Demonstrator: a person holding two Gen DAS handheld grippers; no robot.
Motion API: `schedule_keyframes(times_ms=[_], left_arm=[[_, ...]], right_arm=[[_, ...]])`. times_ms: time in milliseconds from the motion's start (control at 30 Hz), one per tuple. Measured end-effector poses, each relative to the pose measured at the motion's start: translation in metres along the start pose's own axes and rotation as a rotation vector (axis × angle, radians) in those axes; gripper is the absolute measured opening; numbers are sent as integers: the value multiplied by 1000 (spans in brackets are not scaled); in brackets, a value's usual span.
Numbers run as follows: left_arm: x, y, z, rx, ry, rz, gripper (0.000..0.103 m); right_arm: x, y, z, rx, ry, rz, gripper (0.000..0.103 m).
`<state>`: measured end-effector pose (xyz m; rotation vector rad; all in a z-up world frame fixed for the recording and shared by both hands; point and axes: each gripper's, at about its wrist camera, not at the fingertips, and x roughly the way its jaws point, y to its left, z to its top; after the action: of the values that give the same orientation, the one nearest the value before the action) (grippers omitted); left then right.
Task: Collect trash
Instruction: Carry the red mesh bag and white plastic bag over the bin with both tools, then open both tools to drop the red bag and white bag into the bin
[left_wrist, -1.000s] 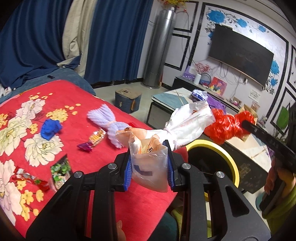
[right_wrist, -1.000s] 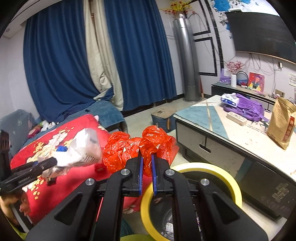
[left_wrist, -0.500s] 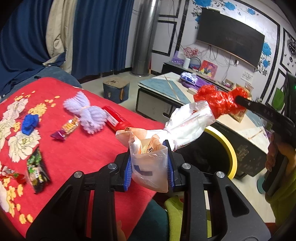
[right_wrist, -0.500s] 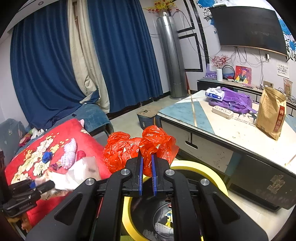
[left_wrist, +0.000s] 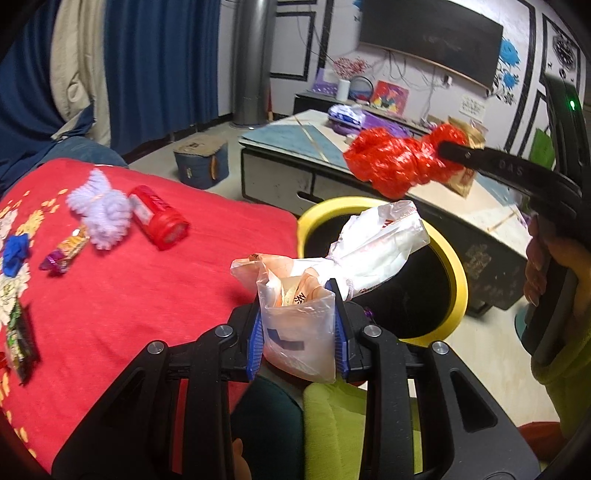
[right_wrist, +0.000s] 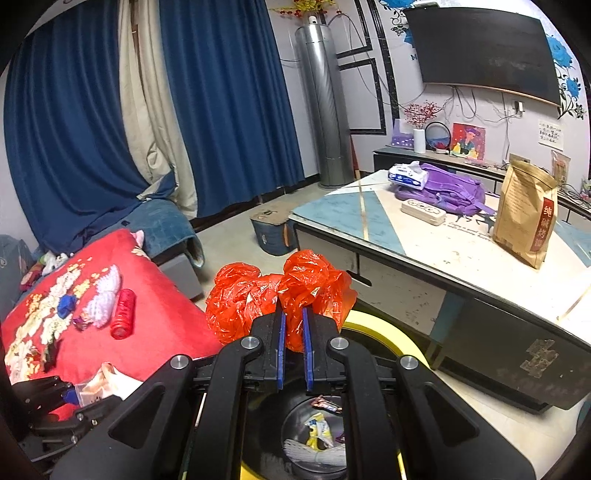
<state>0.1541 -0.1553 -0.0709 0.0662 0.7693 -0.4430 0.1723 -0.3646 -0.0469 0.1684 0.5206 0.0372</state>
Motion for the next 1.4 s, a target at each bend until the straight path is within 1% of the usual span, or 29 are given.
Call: schedule_keyframes(times_ms=[300,533,700,1000,1133,1200,1267,1300,1333,1367,1400], left_arm=[[26,-32,0,75,41,-39,24],[42,-47,0,114,68,-89,24],[50,-57,-3,141,85,-111,24],[63,-63,-5,137,116,-132,26],[65,-64,-5,132,121,-147,30],[65,-65,-4,129,115,-156,32],[66,-64,-3,127,108,-166,36],[65,-63,-3,123,105,-172,36],[65,-63,-1,121,106,-175,39],[66,-64,0,119,106,-176,43],[65,-63,0,116,103,-176,45]], right_arm=[[9,-21,-4,35,8,-37,8],[16,-35,-8,57,32,-46,8],[21,-45,-12,67,55,-52,8],[33,-55,-20,93,115,-52,10],[36,-55,-23,91,134,-43,10],[38,-55,-24,96,145,-36,16],[38,-56,-24,98,149,-35,20],[38,-56,-25,98,150,-37,23],[38,-56,-25,99,150,-37,25],[38,-56,-24,102,150,-37,28],[37,-57,-24,106,147,-40,32]])
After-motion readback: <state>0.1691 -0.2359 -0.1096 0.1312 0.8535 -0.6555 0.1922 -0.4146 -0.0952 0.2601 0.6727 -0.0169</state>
